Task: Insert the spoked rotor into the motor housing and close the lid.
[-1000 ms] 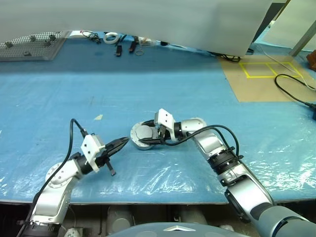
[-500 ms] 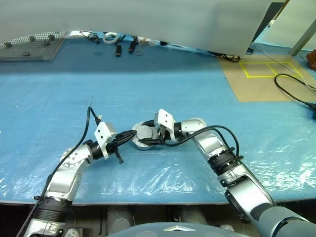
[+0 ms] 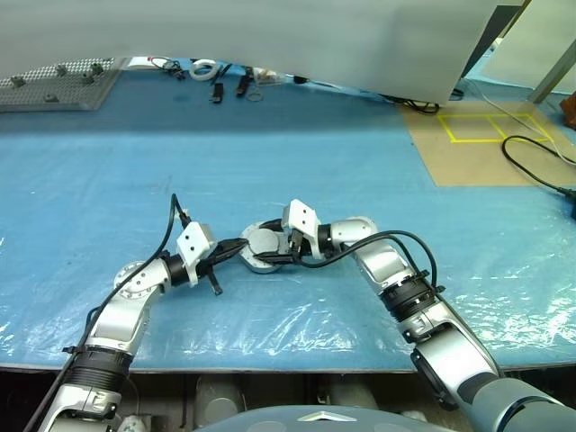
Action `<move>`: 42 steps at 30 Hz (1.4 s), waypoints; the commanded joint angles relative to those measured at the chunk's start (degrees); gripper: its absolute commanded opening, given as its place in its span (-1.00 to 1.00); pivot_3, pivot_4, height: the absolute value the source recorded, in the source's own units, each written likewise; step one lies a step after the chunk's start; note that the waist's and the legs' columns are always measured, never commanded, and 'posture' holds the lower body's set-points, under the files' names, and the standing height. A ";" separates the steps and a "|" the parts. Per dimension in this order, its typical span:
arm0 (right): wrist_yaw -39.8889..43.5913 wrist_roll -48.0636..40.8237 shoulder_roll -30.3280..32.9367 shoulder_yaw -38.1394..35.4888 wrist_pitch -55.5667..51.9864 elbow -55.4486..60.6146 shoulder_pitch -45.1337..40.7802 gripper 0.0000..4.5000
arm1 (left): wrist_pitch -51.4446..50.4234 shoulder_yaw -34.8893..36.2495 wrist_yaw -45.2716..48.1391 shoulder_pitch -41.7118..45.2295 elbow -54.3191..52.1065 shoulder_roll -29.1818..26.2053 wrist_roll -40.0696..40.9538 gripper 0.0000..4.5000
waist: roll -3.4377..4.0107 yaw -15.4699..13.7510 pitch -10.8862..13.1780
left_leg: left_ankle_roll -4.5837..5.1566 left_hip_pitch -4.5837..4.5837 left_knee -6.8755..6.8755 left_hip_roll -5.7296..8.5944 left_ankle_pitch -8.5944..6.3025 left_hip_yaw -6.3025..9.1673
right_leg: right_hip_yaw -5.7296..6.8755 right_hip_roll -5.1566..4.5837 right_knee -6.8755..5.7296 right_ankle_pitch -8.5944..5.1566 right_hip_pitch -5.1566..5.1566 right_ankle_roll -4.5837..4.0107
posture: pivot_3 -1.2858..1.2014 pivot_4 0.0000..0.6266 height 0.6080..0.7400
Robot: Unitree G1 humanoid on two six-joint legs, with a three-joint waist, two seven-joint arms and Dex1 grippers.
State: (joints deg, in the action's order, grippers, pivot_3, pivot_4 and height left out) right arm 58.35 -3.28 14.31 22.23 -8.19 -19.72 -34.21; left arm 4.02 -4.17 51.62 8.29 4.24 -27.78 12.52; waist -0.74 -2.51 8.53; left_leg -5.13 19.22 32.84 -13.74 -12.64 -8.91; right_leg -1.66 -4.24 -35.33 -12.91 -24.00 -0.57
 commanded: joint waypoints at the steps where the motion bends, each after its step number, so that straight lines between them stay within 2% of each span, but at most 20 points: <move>1: -1.11 2.57 1.40 0.86 -2.39 -3.64 1.86 0.32 | 0.01 -1.45 0.56 -0.33 1.86 -0.27 -1.54 -1.00 | 0.03 -0.01 -0.02 | 0.00 -0.01 -0.03 0.01 0.00 0.00 | -0.01 -0.01 0.01 0.00 0.00 0.00 | 0.03 -0.52 1.00; 13: -1.17 1.93 1.35 0.07 -3.11 -3.21 1.79 0.32 | 0.08 -3.01 1.03 0.66 1.99 0.59 -2.34 -1.00 | 0.19 -0.10 -0.31 | 0.01 0.02 -0.17 0.02 -0.01 0.00 | -0.03 -0.05 0.21 0.00 0.04 0.01 | 0.03 -0.52 1.00; 15: -1.32 1.81 1.22 -0.16 -2.83 -3.00 1.82 0.65 | 0.13 -3.00 0.95 0.68 1.84 0.76 -2.41 -1.00 | 0.20 -0.11 -0.33 | 0.01 0.02 -0.20 0.02 -0.01 0.00 | -0.03 -0.05 0.27 0.00 0.05 0.01 | 0.03 -0.52 1.00; 18: 1.49 -1.22 1.01 -0.62 -7.14 -0.19 2.11 0.99 | 0.11 -2.91 0.98 0.73 1.61 0.95 -2.35 -1.00 | 0.23 -0.31 -0.34 | 0.00 0.05 -0.24 0.02 0.00 0.01 | -0.02 -0.06 0.39 0.00 0.04 0.01 | 0.03 -0.52 1.00; 25: 2.14 -2.96 1.79 -2.65 -7.48 4.89 1.46 0.99 | 0.33 -2.84 1.22 1.18 2.23 0.94 -2.50 -1.00 | 0.24 -0.48 -0.35 | -0.05 0.21 -0.50 0.05 0.03 0.01 | 0.08 -0.04 0.65 -0.02 -0.04 0.07 | 0.03 -0.52 1.00; 32: 6.95 -6.60 6.06 -5.31 -6.70 10.18 1.05 0.99 | 0.63 -3.31 1.29 1.56 2.72 1.25 -2.63 -1.00 | 0.24 -0.53 -0.33 | -0.06 0.44 -0.52 0.04 0.04 0.02 | 0.11 -0.03 0.66 -0.01 -0.22 0.09 | 0.03 -0.52 1.00; 42: 3.83 -10.30 7.14 -9.47 -14.06 13.94 0.78 0.99 | 0.79 -3.52 1.25 1.87 3.23 1.34 -2.64 -1.00 | 0.25 -0.37 -0.33 | -0.07 0.49 -0.52 0.04 0.04 0.02 | 0.11 0.00 0.65 0.00 -0.29 0.10 | 0.03 -0.52 1.00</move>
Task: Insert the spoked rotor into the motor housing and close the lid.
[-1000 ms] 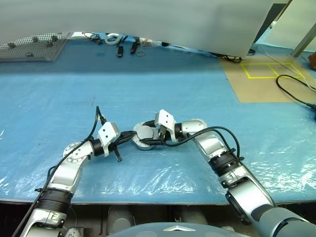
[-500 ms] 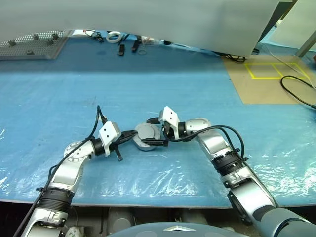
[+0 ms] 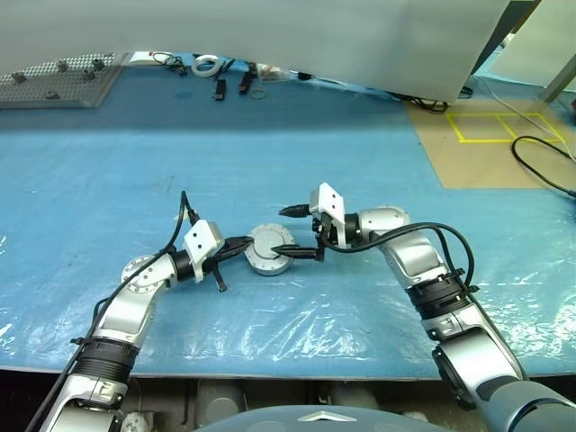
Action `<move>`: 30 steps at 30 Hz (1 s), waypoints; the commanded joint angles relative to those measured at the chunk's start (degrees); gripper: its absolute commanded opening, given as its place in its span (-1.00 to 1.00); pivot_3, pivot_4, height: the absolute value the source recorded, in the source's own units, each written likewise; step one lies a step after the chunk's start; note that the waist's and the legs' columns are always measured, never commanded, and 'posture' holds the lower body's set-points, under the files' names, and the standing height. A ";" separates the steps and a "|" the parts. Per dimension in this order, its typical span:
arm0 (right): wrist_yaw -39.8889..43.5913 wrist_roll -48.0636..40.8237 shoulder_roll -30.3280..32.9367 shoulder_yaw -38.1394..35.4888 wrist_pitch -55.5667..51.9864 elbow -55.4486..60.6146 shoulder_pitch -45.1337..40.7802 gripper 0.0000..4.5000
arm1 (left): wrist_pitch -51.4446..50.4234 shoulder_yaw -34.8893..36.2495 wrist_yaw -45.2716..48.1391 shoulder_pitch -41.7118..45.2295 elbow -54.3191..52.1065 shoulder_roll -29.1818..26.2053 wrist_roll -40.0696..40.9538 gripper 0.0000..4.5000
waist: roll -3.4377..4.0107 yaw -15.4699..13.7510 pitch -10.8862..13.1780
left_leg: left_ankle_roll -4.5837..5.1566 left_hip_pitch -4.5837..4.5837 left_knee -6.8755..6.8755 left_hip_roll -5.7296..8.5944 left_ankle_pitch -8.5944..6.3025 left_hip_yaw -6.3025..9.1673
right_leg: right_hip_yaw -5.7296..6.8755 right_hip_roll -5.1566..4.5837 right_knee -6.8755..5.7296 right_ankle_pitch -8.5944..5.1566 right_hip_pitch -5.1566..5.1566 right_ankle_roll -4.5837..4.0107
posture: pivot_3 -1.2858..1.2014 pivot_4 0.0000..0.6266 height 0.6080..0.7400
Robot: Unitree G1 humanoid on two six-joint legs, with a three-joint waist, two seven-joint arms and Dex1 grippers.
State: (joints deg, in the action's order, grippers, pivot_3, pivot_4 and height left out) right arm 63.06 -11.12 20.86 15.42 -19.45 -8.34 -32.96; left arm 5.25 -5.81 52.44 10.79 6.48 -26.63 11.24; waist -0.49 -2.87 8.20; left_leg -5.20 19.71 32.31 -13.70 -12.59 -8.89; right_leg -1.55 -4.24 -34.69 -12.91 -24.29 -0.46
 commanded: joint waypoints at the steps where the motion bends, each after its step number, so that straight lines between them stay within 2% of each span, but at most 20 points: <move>1: -1.27 -2.96 1.11 -3.26 -5.12 2.48 -0.37 0.99 | -0.35 -1.95 0.37 -0.72 0.96 0.21 -1.44 -1.00 | 0.00 -0.04 0.00 | 0.00 0.00 0.00 0.00 0.00 0.00 | 0.00 0.00 0.00 0.00 0.00 0.00 | 0.03 -0.52 1.00; 10: -4.77 -18.46 4.77 -14.72 -40.11 2.55 2.17 0.99 | 0.01 -2.12 0.44 -1.23 0.84 0.00 -1.44 -1.00 | 0.01 -0.41 0.00 | -0.01 0.00 -0.02 0.00 0.01 0.00 | 0.00 0.02 -0.01 0.00 0.00 0.00 | 0.03 -0.52 1.00; 13: -7.40 -20.91 3.60 -16.30 -46.97 1.61 3.61 0.99 | 0.07 -2.19 0.46 -1.02 1.11 0.06 -1.48 -1.00 | 0.02 -0.87 0.01 | -0.02 0.00 -0.02 -0.01 0.01 0.00 | 0.00 0.03 -0.01 0.00 0.00 -0.01 | 0.03 -0.52 1.00; 22: -12.47 -23.74 -1.12 -17.47 -51.03 0.04 3.36 0.99 | 0.09 -2.13 0.71 -0.58 1.26 -0.31 -1.29 -1.00 | 0.08 -1.19 0.03 | -0.02 -0.04 0.01 -0.01 0.01 -0.01 | -0.01 0.01 -0.06 -0.01 0.00 -0.02 | 0.03 -0.52 1.00; 30: -13.48 -23.51 -4.07 -13.87 -49.30 -0.19 3.38 0.99 | -0.10 -1.93 0.32 -0.55 1.16 -0.37 -1.29 -1.00 | 0.08 -1.10 0.03 | -0.03 -0.04 0.00 -0.03 0.01 -0.01 | -0.01 0.00 -0.06 0.00 0.01 -0.01 | 0.03 -0.52 1.00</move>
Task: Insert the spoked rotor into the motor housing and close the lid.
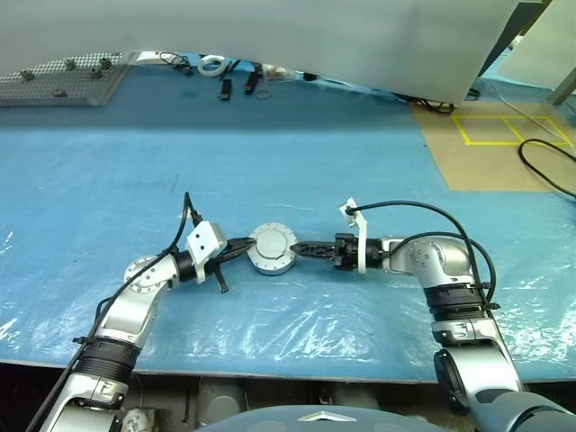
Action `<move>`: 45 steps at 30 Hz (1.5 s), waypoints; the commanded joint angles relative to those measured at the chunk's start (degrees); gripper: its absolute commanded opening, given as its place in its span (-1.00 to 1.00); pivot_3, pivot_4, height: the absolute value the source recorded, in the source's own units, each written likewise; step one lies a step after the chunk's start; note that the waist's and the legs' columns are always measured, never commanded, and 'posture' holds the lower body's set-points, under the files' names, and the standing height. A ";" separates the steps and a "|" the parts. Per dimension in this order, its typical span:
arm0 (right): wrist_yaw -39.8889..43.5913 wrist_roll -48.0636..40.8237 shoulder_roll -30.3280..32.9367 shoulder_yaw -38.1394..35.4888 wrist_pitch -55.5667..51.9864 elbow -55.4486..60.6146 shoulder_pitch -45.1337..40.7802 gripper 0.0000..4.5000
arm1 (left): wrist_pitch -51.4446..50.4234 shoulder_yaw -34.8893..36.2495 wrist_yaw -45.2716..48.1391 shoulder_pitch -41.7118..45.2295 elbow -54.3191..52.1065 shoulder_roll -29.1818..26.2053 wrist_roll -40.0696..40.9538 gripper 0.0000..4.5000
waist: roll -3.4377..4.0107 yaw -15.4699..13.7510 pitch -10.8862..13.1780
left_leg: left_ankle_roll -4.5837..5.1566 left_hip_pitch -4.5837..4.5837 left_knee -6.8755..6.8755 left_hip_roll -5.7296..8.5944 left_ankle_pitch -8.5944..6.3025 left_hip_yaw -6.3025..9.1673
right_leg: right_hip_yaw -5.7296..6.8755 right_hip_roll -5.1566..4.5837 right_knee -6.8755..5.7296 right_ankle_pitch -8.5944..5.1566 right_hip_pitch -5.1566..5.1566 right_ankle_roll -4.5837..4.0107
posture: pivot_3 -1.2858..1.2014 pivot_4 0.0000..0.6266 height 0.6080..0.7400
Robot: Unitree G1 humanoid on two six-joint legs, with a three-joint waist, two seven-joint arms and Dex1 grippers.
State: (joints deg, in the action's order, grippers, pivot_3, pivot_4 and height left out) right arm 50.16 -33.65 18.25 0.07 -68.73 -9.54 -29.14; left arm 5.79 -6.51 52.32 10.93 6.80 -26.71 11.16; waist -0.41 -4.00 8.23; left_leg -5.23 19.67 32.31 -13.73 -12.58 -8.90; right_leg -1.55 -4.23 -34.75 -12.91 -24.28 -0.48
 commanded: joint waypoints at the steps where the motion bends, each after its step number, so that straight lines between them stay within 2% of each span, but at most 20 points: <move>1: -0.70 -0.96 -2.13 2.02 0.37 1.31 -0.65 0.99 | -0.68 -1.19 0.39 -0.69 0.85 -0.30 -1.21 -1.00 | 0.00 0.04 0.00 | 0.00 0.00 0.00 0.00 0.00 0.00 | 0.00 0.00 0.00 0.00 0.00 0.00 | 0.03 -0.52 1.00; 11: -1.91 0.16 -6.83 2.48 5.40 -3.32 -4.21 0.99 | -0.63 -1.31 -0.02 -0.58 0.89 0.12 -1.40 -1.00 | 0.01 0.18 0.00 | -0.01 -0.02 0.01 -0.03 0.00 0.00 | 0.00 0.00 -0.02 0.00 0.00 0.00 | 0.03 -0.52 1.00; 19: -2.05 1.21 -7.35 2.96 7.28 -5.33 -4.27 0.99 | -0.50 -1.21 0.19 -0.12 1.38 0.06 -1.44 -1.00 | 0.02 0.15 0.01 | -0.01 -0.06 0.04 -0.02 0.01 -0.01 | 0.00 0.00 -0.01 0.00 0.00 0.00 | 0.03 -0.52 1.00; 22: -2.14 0.96 -7.38 2.36 7.64 -5.39 -4.01 0.73 | -0.45 -1.39 0.23 0.05 1.50 0.17 -1.58 -1.00 | 0.02 0.12 0.01 | -0.01 -0.06 0.03 -0.02 0.01 0.00 | 0.00 0.00 -0.01 0.00 0.00 0.00 | 0.03 -0.52 1.00; 27: -1.58 1.27 -6.98 2.78 8.19 -5.33 -3.43 0.06 | -0.35 -1.42 0.45 0.56 1.95 0.22 -1.56 -1.00 | 0.04 0.09 0.02 | -0.01 -0.05 0.03 -0.02 0.01 -0.01 | 0.00 0.00 -0.01 0.00 0.00 0.00 | 0.03 -0.52 1.00; 33: -0.75 0.59 -6.94 2.80 7.90 -4.59 -3.44 -0.43 | -0.06 -1.27 0.52 1.26 2.70 0.57 -1.88 -1.00 | 0.08 -0.01 0.00 | 0.00 -0.11 0.09 0.02 0.01 -0.01 | 0.00 -0.02 -0.02 0.00 0.08 0.00 | 0.03 -0.52 1.00; 45: -0.87 1.28 -6.75 3.20 8.75 -4.97 -2.95 -0.44 | -1.20 -0.28 1.01 0.88 1.63 1.09 -0.73 -1.00 | 0.09 0.00 0.01 | 0.00 -0.11 0.10 0.01 0.01 0.00 | -0.01 -0.04 -0.02 0.00 0.08 0.00 | 0.03 -0.52 1.00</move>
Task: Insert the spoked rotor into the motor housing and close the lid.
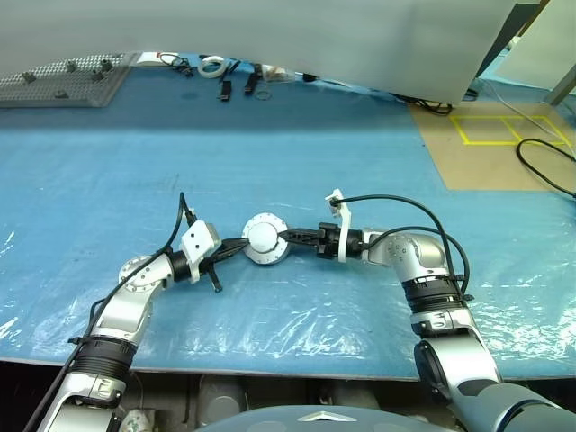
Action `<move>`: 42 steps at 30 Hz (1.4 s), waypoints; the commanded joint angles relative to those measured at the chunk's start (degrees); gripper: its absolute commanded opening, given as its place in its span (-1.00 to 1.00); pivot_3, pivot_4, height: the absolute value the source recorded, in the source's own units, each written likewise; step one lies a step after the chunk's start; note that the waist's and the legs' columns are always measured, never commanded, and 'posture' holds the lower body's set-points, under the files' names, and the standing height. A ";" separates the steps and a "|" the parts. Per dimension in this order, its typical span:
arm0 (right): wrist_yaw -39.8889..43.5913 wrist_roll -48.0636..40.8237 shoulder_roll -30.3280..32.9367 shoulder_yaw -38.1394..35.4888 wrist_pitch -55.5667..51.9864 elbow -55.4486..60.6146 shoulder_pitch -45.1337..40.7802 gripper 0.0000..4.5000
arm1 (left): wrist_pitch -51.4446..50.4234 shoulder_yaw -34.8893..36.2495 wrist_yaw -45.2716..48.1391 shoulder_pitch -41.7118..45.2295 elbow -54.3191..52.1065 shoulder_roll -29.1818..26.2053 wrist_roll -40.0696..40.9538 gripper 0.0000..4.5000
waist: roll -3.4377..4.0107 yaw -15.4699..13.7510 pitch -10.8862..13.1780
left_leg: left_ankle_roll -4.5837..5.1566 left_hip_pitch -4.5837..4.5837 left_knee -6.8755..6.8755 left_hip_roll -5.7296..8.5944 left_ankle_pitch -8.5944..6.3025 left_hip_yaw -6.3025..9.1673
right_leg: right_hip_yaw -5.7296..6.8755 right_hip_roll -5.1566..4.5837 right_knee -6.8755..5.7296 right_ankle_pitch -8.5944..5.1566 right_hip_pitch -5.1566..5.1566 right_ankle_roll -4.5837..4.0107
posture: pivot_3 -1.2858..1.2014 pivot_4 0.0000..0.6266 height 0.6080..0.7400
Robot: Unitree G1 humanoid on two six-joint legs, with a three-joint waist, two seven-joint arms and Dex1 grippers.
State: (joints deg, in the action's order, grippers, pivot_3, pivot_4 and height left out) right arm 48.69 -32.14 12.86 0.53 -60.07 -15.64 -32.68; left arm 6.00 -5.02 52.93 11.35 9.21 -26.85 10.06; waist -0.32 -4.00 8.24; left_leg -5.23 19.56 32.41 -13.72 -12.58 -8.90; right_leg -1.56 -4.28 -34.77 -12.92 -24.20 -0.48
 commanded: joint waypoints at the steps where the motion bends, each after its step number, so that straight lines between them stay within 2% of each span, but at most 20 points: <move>1: 0.66 -0.25 -1.31 2.65 0.27 1.14 0.59 -0.44 | -3.26 -1.07 1.02 0.16 -2.41 1.49 2.63 -1.00 | 0.01 0.01 0.00 | 0.00 0.00 0.00 0.00 0.00 0.00 | 0.00 0.00 0.00 0.00 0.00 0.00 | 0.03 -0.52 1.00; 6: -1.39 0.17 -1.92 1.09 0.14 -1.25 -0.29 -0.44 | -15.84 4.95 1.26 0.22 -12.32 2.51 16.45 -1.00 | 0.05 0.11 0.08 | 0.00 0.09 0.00 -0.03 0.00 0.00 | 0.00 0.03 0.00 0.00 -0.13 -0.01 | 0.03 -0.52 1.00; 9: -3.23 0.40 -2.35 -0.35 -0.12 -3.23 -0.44 -0.44 | -20.15 8.20 -1.02 0.91 -16.07 1.52 19.36 -1.00 | 0.04 0.17 0.10 | -0.01 0.26 0.00 -0.05 0.00 0.00 | 0.00 0.06 -0.01 0.00 -0.28 -0.01 | 0.03 -0.52 1.00; 12: -4.90 -0.35 -2.78 -2.62 -0.94 -4.70 -0.60 -0.44 | -24.72 11.81 -5.49 2.04 -18.38 1.75 23.04 -1.00 | 0.07 1.07 0.10 | -0.02 0.33 -0.15 -0.04 0.00 -0.03 | 0.01 0.09 -0.01 0.00 -0.27 -0.01 | 0.03 -0.52 1.00; 14: -6.24 -2.69 -3.31 -6.05 -2.92 -5.95 -1.25 -0.44 | -30.44 15.86 -8.21 2.44 -20.89 1.76 29.88 -1.00 | 0.09 1.55 0.12 | -0.02 0.35 -0.19 -0.02 0.00 -0.03 | 0.00 0.09 0.00 0.00 -0.28 -0.01 | 0.03 -0.52 1.00; 20: -8.69 -8.56 -4.19 -11.69 -8.54 -4.06 -1.18 -0.44 | -40.27 24.58 -14.47 2.12 -20.77 1.12 41.23 -1.00 | 0.10 0.84 0.15 | -0.03 0.39 -0.16 0.03 0.01 0.05 | 0.05 0.09 0.08 0.02 -0.30 0.02 | 0.03 -0.52 1.00; 25: -12.18 -13.57 -5.94 -18.02 -12.00 -2.88 -2.70 -0.44 | -43.12 25.65 -16.75 -1.21 -22.62 1.24 42.90 -1.00 | 0.10 0.07 0.25 | -0.03 0.41 -0.15 0.01 0.01 0.07 | 0.09 0.09 0.09 0.04 -0.31 0.06 | 0.03 -0.52 1.00; 34: -16.54 -20.50 -7.77 -24.18 -14.41 2.91 -6.94 -0.44 | -42.63 26.62 -17.99 -4.86 -21.70 4.45 45.37 -1.00 | 0.01 0.10 0.44 | -0.03 0.56 -0.17 0.00 0.01 0.08 | 0.10 0.12 0.06 0.15 -0.55 0.23 | 0.03 -0.52 1.00; 38: -18.64 -23.29 -8.98 -25.71 -15.10 4.28 -8.72 -0.44 | -42.43 28.78 -20.34 -4.37 -18.81 7.65 48.18 -0.62 | -0.01 0.06 0.44 | -0.03 0.56 -0.17 0.02 0.01 0.08 | 0.09 0.11 0.06 0.15 -0.55 0.24 | 0.03 -0.52 1.00; 42: -20.99 -24.66 -9.80 -26.21 -14.90 4.27 -9.75 -0.44 | -44.75 30.46 -22.84 -2.42 -19.78 11.25 56.37 -0.04 | -0.16 0.00 0.53 | -0.03 0.59 -0.14 0.02 0.02 0.08 | 0.09 0.11 0.04 0.16 -0.54 0.26 | 0.03 -0.52 1.00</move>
State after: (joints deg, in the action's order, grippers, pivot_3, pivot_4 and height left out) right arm 27.43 -52.81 3.75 -24.18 -75.26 -14.67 -39.84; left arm -37.95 23.76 30.78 7.45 -8.30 -15.88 61.50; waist -0.48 -4.00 8.77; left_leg -5.26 20.16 32.28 -13.70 -12.56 -8.81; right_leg -1.47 -4.17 -34.74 -12.75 -24.75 -0.22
